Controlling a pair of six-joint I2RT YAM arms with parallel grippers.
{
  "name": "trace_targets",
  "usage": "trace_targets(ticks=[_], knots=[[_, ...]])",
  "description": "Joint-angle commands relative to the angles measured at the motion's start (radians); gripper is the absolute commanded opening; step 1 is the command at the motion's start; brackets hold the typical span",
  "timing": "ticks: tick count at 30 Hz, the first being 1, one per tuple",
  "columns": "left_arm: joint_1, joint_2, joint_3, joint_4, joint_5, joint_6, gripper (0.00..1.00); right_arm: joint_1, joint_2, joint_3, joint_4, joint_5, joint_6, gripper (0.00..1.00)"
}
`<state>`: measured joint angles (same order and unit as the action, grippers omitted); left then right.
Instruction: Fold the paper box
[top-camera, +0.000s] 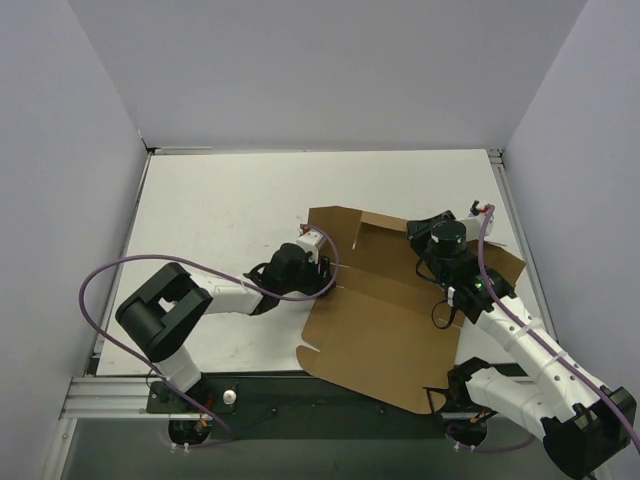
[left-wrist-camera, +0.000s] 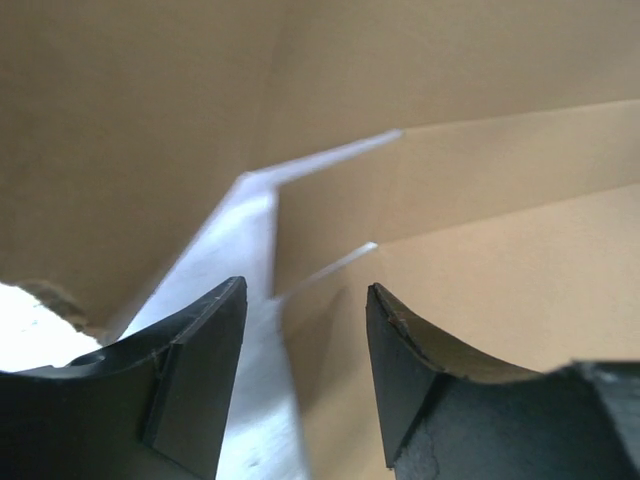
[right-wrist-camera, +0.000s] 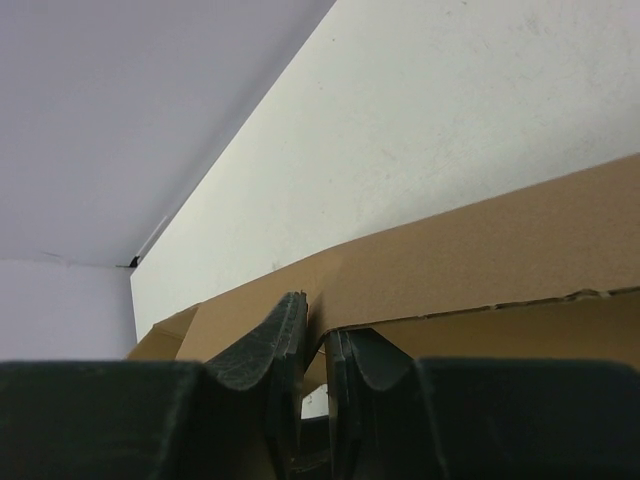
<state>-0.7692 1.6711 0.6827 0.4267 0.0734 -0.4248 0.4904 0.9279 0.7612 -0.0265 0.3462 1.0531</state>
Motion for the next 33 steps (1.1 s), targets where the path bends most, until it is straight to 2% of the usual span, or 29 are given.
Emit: trace_targets(ticks=[1, 12, 25, 33], knots=[[-0.084, 0.006, 0.052, 0.083, -0.044, -0.009, 0.58, 0.007, 0.005, 0.024, -0.009, -0.003, -0.047, 0.00], [-0.202, 0.018, 0.052, 0.167, -0.153, -0.005, 0.57, 0.005, 0.005, 0.016, -0.009, -0.001, -0.044, 0.00], [-0.225, 0.156, 0.193, 0.190, -0.107, 0.046, 0.57, 0.011, 0.014, 0.009, -0.006, -0.004, -0.042, 0.00], [-0.257, 0.205, 0.213, 0.251, -0.086, 0.047, 0.57, 0.014, 0.020, 0.007, -0.007, 0.004, -0.042, 0.00]])
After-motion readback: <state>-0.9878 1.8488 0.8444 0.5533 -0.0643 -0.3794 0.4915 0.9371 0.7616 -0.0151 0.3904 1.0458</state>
